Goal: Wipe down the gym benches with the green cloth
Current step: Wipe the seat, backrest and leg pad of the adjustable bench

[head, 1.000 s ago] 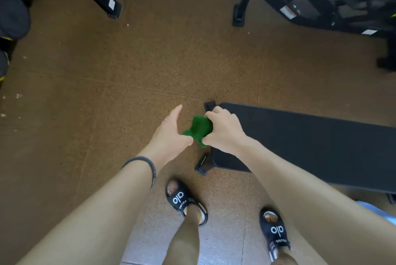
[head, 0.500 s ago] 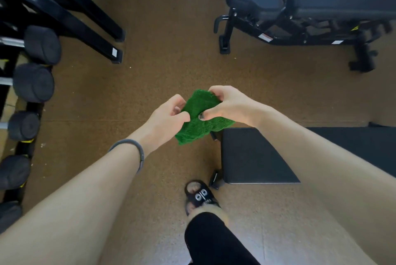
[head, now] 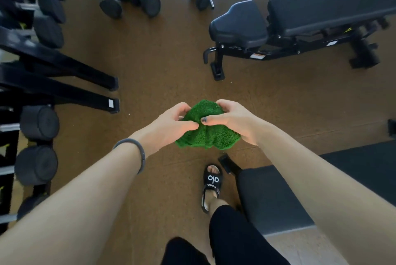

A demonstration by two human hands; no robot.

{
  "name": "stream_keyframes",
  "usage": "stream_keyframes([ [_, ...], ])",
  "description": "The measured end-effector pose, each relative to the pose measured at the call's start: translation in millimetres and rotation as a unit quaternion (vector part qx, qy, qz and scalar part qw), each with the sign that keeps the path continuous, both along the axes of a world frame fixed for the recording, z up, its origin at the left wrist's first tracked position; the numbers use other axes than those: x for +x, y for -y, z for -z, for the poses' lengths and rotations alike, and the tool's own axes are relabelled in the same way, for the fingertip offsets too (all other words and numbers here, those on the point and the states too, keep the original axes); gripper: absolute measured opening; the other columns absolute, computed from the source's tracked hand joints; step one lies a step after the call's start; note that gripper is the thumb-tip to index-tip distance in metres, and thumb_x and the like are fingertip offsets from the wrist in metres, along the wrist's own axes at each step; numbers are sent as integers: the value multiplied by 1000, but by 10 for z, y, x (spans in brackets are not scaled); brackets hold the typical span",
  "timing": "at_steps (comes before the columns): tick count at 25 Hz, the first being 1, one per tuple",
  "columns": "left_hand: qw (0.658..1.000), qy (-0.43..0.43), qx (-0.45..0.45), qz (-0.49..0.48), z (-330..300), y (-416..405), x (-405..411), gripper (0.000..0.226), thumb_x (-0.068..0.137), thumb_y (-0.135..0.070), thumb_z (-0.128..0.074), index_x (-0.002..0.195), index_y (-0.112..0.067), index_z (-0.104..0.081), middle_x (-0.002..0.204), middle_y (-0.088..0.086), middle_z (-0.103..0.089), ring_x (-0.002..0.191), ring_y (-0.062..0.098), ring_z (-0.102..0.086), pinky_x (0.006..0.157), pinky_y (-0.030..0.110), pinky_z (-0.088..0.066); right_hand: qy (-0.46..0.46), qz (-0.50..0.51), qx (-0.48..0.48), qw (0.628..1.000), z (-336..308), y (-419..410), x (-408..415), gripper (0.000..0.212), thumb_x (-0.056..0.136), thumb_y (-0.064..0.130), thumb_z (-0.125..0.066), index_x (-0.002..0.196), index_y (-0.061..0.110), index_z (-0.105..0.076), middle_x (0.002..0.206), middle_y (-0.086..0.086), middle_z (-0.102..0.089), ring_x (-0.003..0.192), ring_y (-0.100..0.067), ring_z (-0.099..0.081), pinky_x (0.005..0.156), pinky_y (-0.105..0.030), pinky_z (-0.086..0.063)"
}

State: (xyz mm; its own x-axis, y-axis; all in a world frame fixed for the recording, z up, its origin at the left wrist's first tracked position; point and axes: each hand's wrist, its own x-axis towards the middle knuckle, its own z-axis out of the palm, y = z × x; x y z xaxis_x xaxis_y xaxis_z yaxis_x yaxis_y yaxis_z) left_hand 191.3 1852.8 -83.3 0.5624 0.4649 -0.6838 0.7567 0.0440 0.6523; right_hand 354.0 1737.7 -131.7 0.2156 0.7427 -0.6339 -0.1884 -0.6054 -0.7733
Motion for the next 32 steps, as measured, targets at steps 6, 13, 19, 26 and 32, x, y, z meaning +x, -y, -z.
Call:
stream_keyframes([
  [6, 991, -33, 46, 123, 75, -877, 897, 13, 98, -15, -61, 106, -25, -58, 105, -1, -71, 91, 16, -70, 68, 27, -52, 65, 26, -23, 997, 87, -626, 731, 29, 85, 24, -83, 110, 17, -70, 103, -2, -78, 94, -21, -76, 91, -47, -60],
  [13, 973, -46, -8, 228, 313, -1940, 2021, 27, 93, -9, -58, 113, -26, -64, 109, 5, -72, 100, 21, -70, 78, 29, -55, 68, 96, -41, 992, 264, -1512, 1585, 27, 83, 12, -81, 107, 22, -72, 101, -1, -77, 91, -21, -76, 82, -40, -60],
  [19, 958, -38, 35, 281, 763, -2844, 2977, 19, 91, -9, -58, 100, -24, -65, 94, 3, -71, 84, 15, -67, 67, 27, -49, 52, 167, -40, 984, 771, -2220, 2401, 28, 84, 15, -80, 108, 25, -72, 102, 7, -78, 93, -14, -76, 85, -36, -58],
  [26, 925, -1, 253, 282, 1998, -3406, 4236, 23, 102, -40, -50, 108, -18, -57, 102, 3, -65, 85, 16, -64, 62, 30, -47, 234, 213, -15, 949, 1902, -3002, 3381, 34, 87, 32, -77, 117, 23, -64, 105, 12, -67, 103, -11, -64, 80, -25, -50],
  [32, 739, -23, 509, 440, 3605, -3546, 4858, 71, 106, -50, -35, 164, -26, -1, 171, 12, -4, 157, 36, -5, 126, 53, -12, 520, 90, -126, 840, 3354, -3336, 4142, 60, 107, 49, -35, 163, 30, -23, 167, -11, -29, 156, -31, -21, 126, -51, -17],
])
